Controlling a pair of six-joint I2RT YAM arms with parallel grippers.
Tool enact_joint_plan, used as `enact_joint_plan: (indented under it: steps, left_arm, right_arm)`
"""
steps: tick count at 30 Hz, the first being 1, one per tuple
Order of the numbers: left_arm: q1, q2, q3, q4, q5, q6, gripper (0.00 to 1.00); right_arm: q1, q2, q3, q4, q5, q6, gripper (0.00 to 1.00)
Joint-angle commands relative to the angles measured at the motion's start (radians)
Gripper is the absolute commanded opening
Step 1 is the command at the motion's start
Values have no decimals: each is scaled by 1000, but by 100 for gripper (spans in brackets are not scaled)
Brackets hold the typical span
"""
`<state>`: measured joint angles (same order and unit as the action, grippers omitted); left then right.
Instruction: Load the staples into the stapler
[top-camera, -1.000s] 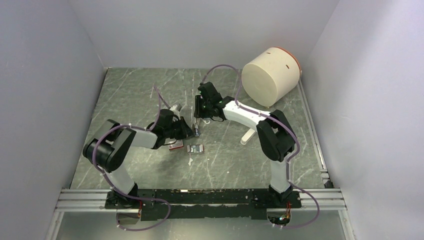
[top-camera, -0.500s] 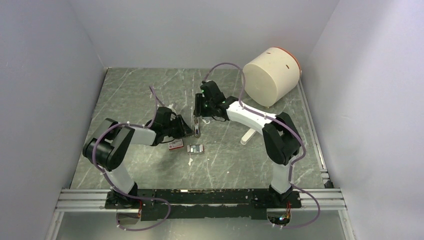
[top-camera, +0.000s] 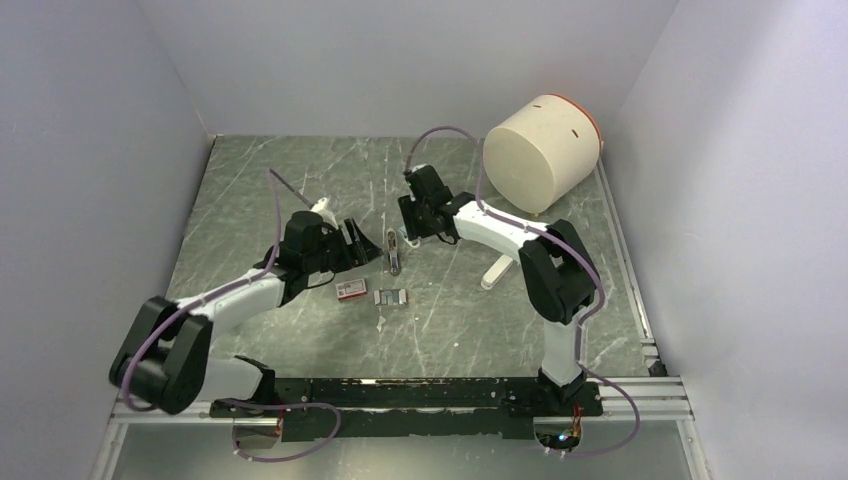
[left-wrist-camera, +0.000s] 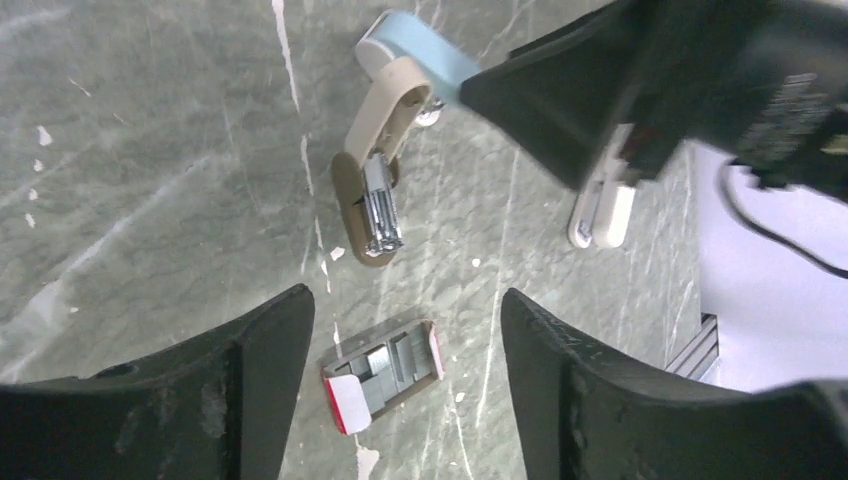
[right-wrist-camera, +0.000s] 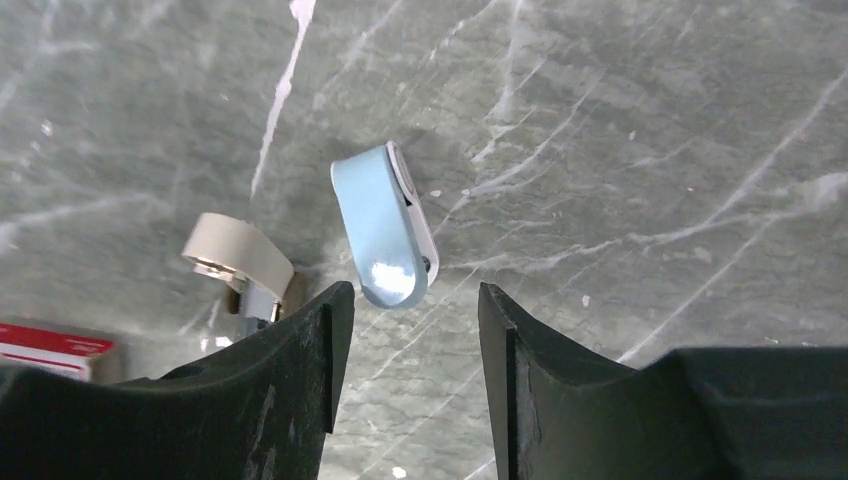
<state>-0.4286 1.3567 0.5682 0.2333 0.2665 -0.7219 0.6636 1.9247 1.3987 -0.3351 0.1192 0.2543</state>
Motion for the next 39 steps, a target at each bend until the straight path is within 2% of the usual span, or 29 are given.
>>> enact_joint_plan:
  steps: [1, 5, 10, 19, 24, 29, 37, 39]
  left_arm:
    - [4, -117, 19, -140, -85, 33, 77]
    - [5, -175, 17, -129, -98, -4, 86]
    - [4, -150, 35, -101, -52, -4, 94]
    - [4, -135, 33, -125, -38, 28, 89]
    - [4, -133, 22, -125, -15, 44, 85]
    - [-18, -120, 26, -112, 10, 73, 81]
    - [-139, -65, 87, -101, -22, 54, 89]
    - [-174, -36, 101, -77, -24, 37, 83]
  right_arm:
    - [-2, 47, 48, -33, -51, -120, 53]
    - [0, 69, 66, -28, -94, -150, 51]
    - [1, 88, 80, -24, -83, -166, 48]
    - [0, 106, 81, -7, -107, -184, 41]
    - [-2, 93, 59, 5, -83, -155, 28]
    - [-2, -25, -57, 90, -20, -46, 22]
    - [-4, -278, -330, 137, 16, 197, 21]
    - [-8, -349, -395, 136, 15, 279, 22]
